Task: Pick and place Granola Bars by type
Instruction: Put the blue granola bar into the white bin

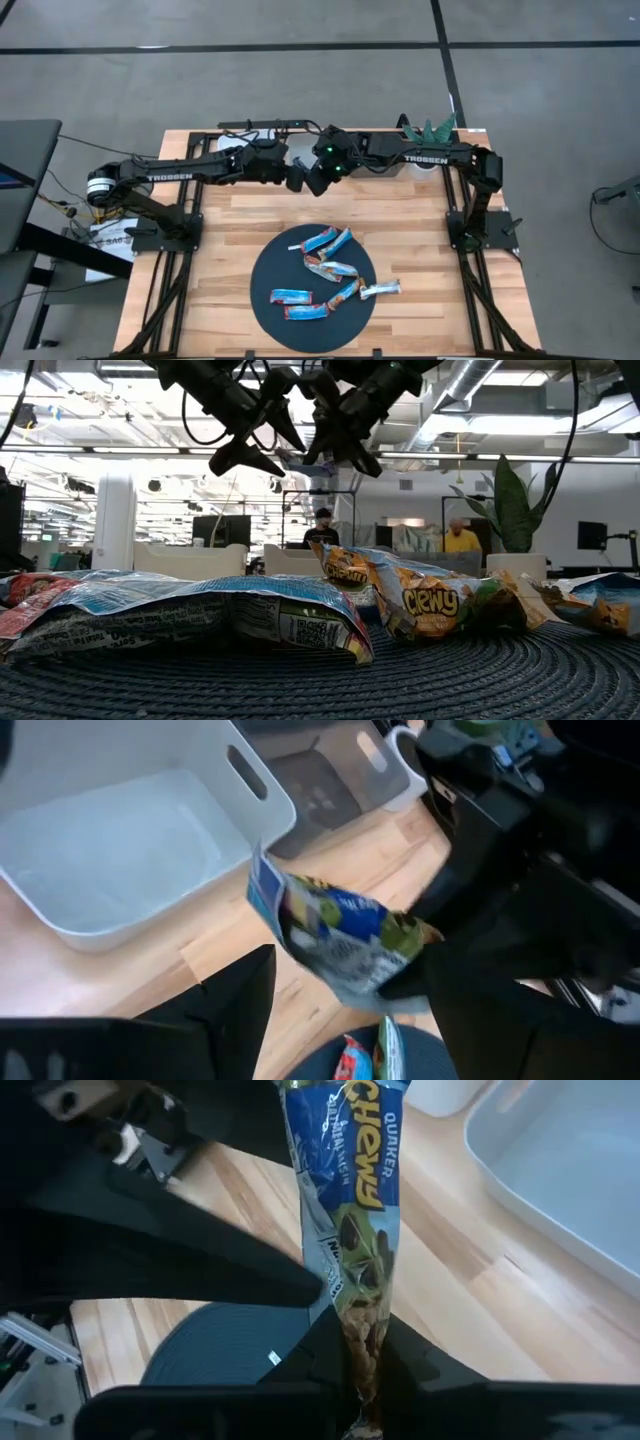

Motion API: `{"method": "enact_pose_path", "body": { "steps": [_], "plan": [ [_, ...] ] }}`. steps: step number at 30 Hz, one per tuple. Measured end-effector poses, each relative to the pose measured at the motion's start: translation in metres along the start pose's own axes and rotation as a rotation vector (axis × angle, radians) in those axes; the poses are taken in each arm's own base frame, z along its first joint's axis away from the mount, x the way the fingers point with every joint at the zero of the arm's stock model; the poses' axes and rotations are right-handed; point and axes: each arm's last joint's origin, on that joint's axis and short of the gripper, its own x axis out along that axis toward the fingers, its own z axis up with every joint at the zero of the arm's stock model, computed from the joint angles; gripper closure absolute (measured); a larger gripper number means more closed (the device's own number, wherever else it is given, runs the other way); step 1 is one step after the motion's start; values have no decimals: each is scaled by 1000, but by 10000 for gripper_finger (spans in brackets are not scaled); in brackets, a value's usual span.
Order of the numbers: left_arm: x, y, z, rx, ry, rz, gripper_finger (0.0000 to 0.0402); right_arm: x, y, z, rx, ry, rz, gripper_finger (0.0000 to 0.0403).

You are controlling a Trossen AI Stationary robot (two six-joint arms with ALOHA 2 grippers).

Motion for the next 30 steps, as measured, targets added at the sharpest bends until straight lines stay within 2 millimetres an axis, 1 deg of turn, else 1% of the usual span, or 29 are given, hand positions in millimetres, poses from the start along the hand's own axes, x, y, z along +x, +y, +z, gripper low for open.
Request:
{"method": "enact_pose_path", "body": {
  "steps": [2, 6, 8, 12, 14, 17, 22, 27, 30],
  "plan": [
    [0, 0, 0, 0, -5, 1, 157, 0, 1, 0, -3, -6, 5, 388],
    [0, 0, 0, 0, -9, 1, 157, 0, 1, 0, -2, 0, 11, 368],
    [0, -1, 1, 8, -16, -1, 158, 0, 1, 0, -2, 4, 16, 365],
    [0, -2, 2, 43, -24, -21, 167, 0, 3, 0, -33, 14, 53, 386],
    [0, -2, 3, 49, -16, -31, 178, 0, 4, -1, -38, 19, 60, 389],
    [0, -2, 2, 61, -2, -44, 201, 1, 5, -1, -42, 22, 69, 386],
    [0, -3, 2, 72, 11, -65, 261, 0, 5, -1, -43, 29, 80, 360],
    [0, -4, 1, 81, 27, -83, 323, 0, 6, -2, -44, 41, 97, 363],
    [0, -4, 1, 94, 28, -85, 348, 0, 6, -2, -43, 45, 103, 364]
  ]
}}
